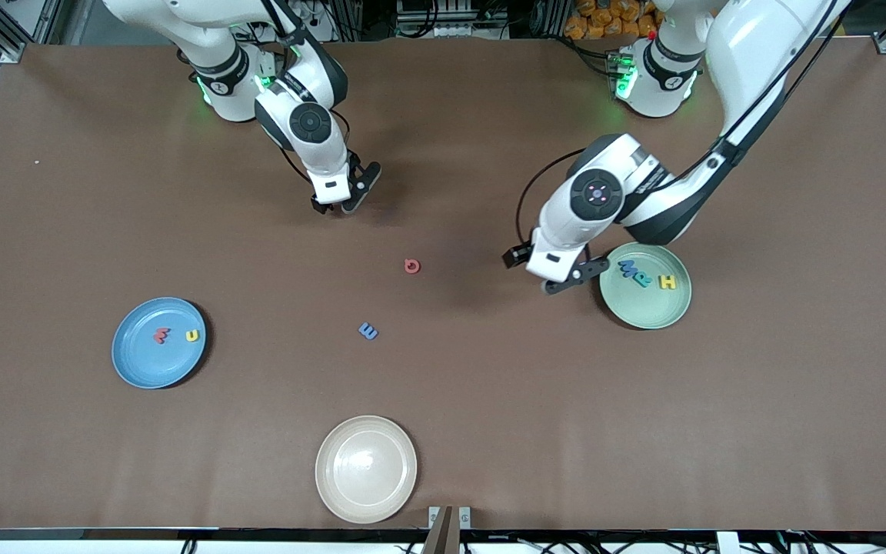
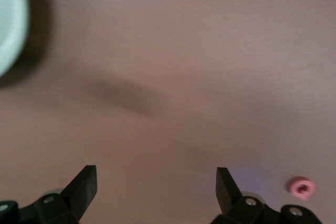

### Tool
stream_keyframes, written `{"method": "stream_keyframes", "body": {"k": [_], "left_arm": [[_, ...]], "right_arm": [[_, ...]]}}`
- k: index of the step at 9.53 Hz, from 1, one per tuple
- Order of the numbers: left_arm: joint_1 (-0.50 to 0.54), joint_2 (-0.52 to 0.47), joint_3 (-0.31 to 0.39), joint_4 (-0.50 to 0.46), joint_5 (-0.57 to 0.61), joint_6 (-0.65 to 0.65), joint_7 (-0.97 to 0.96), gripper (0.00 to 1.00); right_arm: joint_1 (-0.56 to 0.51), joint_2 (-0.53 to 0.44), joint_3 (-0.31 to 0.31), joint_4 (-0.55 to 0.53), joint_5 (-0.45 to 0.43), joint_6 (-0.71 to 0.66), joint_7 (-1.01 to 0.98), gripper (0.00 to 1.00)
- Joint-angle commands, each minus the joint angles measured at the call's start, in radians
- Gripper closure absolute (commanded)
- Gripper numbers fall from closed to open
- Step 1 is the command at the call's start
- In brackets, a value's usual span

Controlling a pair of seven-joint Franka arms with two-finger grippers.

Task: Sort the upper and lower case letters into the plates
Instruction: 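Grasp the blue g with the right gripper while the left gripper reaches the Q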

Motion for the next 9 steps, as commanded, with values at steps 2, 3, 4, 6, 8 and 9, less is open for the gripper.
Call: {"method": "stream_keyframes", "body": {"k": [2, 3, 4, 6, 8, 9], "left_arm": [[-0.341, 0.094, 0.239, 0.225, -0.001, -0.011, -0.09, 0.0], [-0.464, 0.1, 0.343, 0.274, -0.001, -0.011, -0.127, 0.0], [-0.564, 0.114, 0.433, 0.321, -0.007, -0.01, -0.135, 0.0], [-0.68, 0.18, 0.512, 0.439, -0.009, -0.005, -0.184, 0.0], [-0.749, 0.212, 0.575, 0.468, -0.007, 0.078, -0.201, 0.0], [-0.79, 0.228, 0.612, 0.47, -0.004, 0.138, -0.196, 0.0]], "right_arm": [[0.018, 0.009, 0.002, -0.021, -0.074, 0.044, 0.09, 0.0], [0.018, 0.016, 0.002, -0.02, -0.104, 0.045, 0.113, 0.0], [0.015, 0.017, 0.001, -0.018, -0.139, 0.045, 0.132, 0.0], [0.01, 0.022, 0.001, -0.015, -0.154, 0.045, 0.134, 0.0], [0.001, 0.025, -0.002, -0.012, -0.211, 0.046, 0.134, 0.76], [-0.02, 0.032, -0.004, -0.009, -0.274, 0.051, 0.135, 0.92]]}}
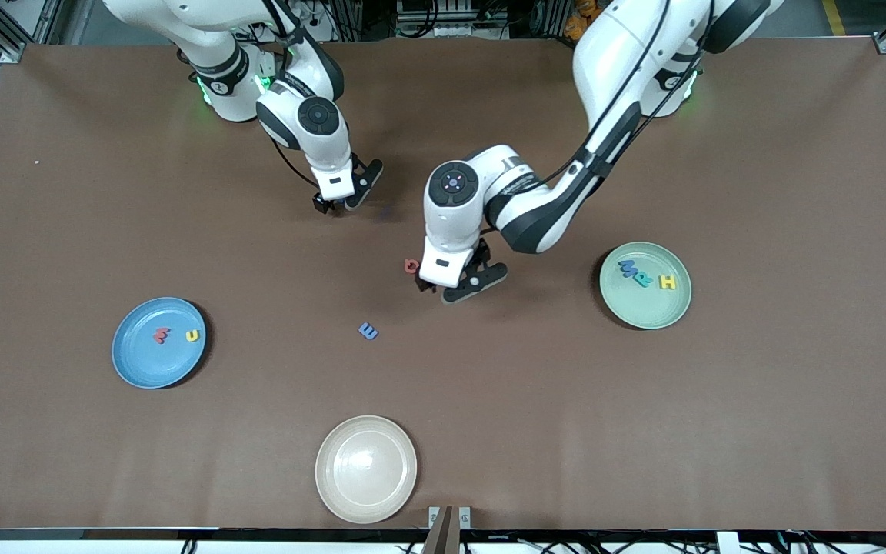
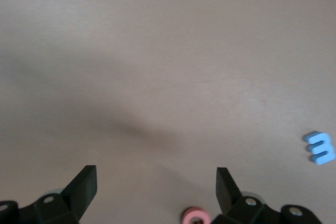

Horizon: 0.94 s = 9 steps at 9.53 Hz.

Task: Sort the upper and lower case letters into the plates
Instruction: 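Grasp the blue g with the right gripper while the left gripper reaches the Q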

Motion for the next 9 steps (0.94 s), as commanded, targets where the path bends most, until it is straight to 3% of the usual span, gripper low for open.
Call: {"method": "stream_keyframes", "body": {"k": [1, 3, 5, 9], "left_arm": [[-0.113, 0.05, 0.11, 0.047, -0.001, 0.082, -0.004, 0.0], [-0.208, 0.081, 0.181, 0.082, -0.006, 0.084, -0.01, 0.0], [-0.227, 0.093, 0.18, 0.099, -0.01, 0.082, -0.013, 0.0], [-0.25, 0.111, 0.169, 0.101, -0.032, 0.081, -0.125, 0.0]], "right_arm": [[-0.029, 0.019, 0.0, -0.005, -0.099, 0.026, 0.028, 0.98], [-0.029, 0.021, -0.002, -0.004, -0.099, 0.024, 0.028, 1.0], [-0.043, 0.008, -0.023, 0.025, -0.099, 0.012, 0.029, 1.0], [-0.043, -0.007, -0.147, 0.061, -0.099, -0.02, 0.029, 1.0]]}}
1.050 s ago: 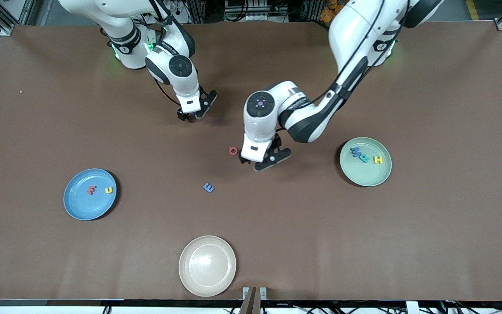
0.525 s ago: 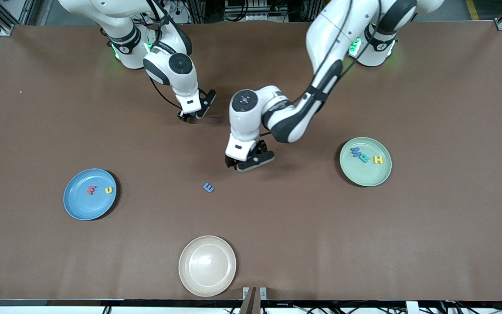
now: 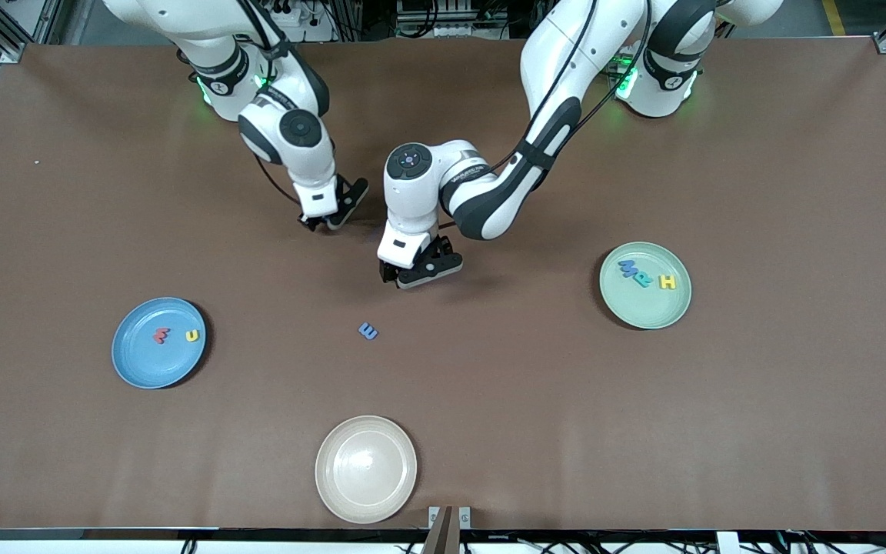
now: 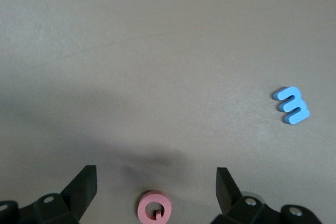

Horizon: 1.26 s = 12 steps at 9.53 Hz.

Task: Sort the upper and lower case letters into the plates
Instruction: 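Grasp the blue g with the right gripper while the left gripper reaches the Q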

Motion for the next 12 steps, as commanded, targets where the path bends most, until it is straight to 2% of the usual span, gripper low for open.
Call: {"method": "stream_keyframes", "body": {"k": [1, 4, 7, 8, 9, 12], "left_arm": [[-0.035, 0.029, 0.012, 0.034, -0.083, -0.004, -0.096, 0.0], [-0.057, 0.046, 0.012, 0.027, -0.156, -0.012, -0.178, 0.0], [-0.061, 0.057, 0.013, 0.015, -0.215, -0.013, -0.216, 0.0], [-0.06, 0.059, 0.013, 0.011, -0.22, -0.023, -0.216, 0.14], [-0.058, 0.06, 0.013, 0.012, -0.232, -0.029, -0.216, 0.21], [-0.055, 0.065, 0.019, 0.014, -0.231, -0.029, -0.212, 0.3]], "right_arm": [[-0.01, -0.025, -0.037, 0.013, -0.026, -0.088, 0.019, 1.0], [-0.042, -0.091, -0.048, 0.085, -0.026, -0.358, 0.019, 1.0], [-0.053, -0.144, -0.138, 0.13, -0.029, -0.407, -0.014, 1.0], [-0.054, -0.142, -0.184, 0.163, -0.039, -0.412, -0.022, 1.0], [-0.057, -0.134, -0.216, 0.199, -0.042, -0.412, -0.025, 1.0], [-0.121, -0.047, -0.232, 0.358, -0.044, -0.412, -0.028, 1.0]]}}
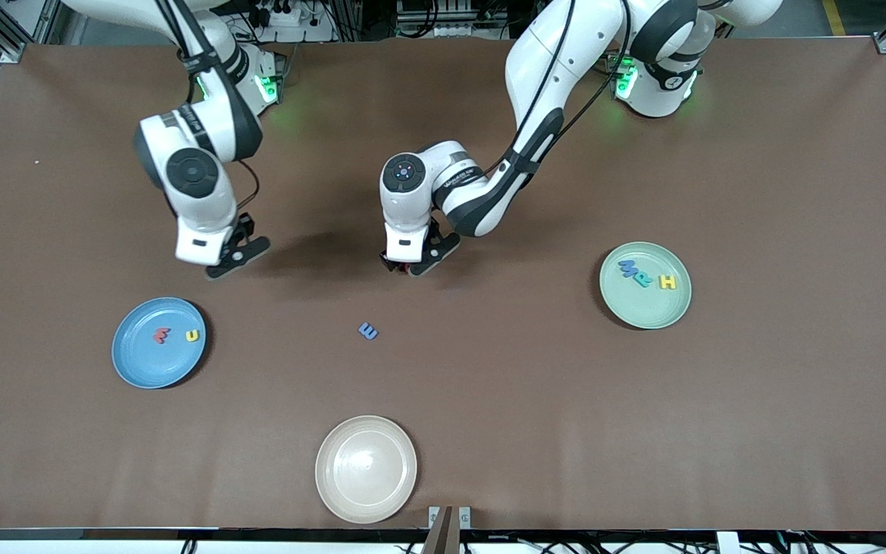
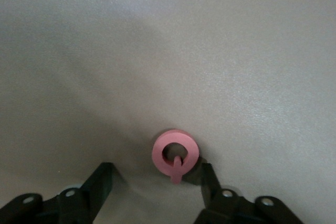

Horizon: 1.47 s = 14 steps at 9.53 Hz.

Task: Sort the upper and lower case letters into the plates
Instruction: 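Place the g on the blue plate while the left gripper grasps the Q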

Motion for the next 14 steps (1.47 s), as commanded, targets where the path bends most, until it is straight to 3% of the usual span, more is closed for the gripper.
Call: {"method": "stream_keyframes", "body": {"k": [1, 6, 10, 11, 13, 14], "left_arm": [[-0.008, 0.01, 0.019, 0.013, -0.026, -0.008, -0.005, 0.3], [-0.007, 0.02, 0.048, 0.024, -0.023, -0.005, 0.019, 0.3], [-0.013, 0.022, 0.047, 0.025, -0.027, -0.004, 0.009, 0.3], [-0.013, 0.022, 0.045, 0.027, -0.03, -0.004, 0.004, 0.31], [-0.013, 0.022, 0.043, 0.027, -0.038, -0.002, 0.003, 0.32], [-0.013, 0.022, 0.042, 0.028, -0.04, -0.001, 0.001, 0.36]], "right_arm": [[-0.051, 0.122, 0.001, 0.164, -0.028, -0.016, -0.007, 1.0], [-0.192, 0.363, 0.001, 0.431, -0.131, 0.019, -0.005, 1.0], [-0.282, 0.423, 0.004, 0.458, -0.118, 0.074, 0.006, 1.0], [-0.295, 0.428, 0.005, 0.458, -0.115, 0.077, 0.006, 0.9], [-0.297, 0.429, 0.007, 0.459, -0.115, 0.079, 0.006, 0.0], [-0.292, 0.428, 0.008, 0.459, -0.114, 0.077, 0.006, 0.0]]}}
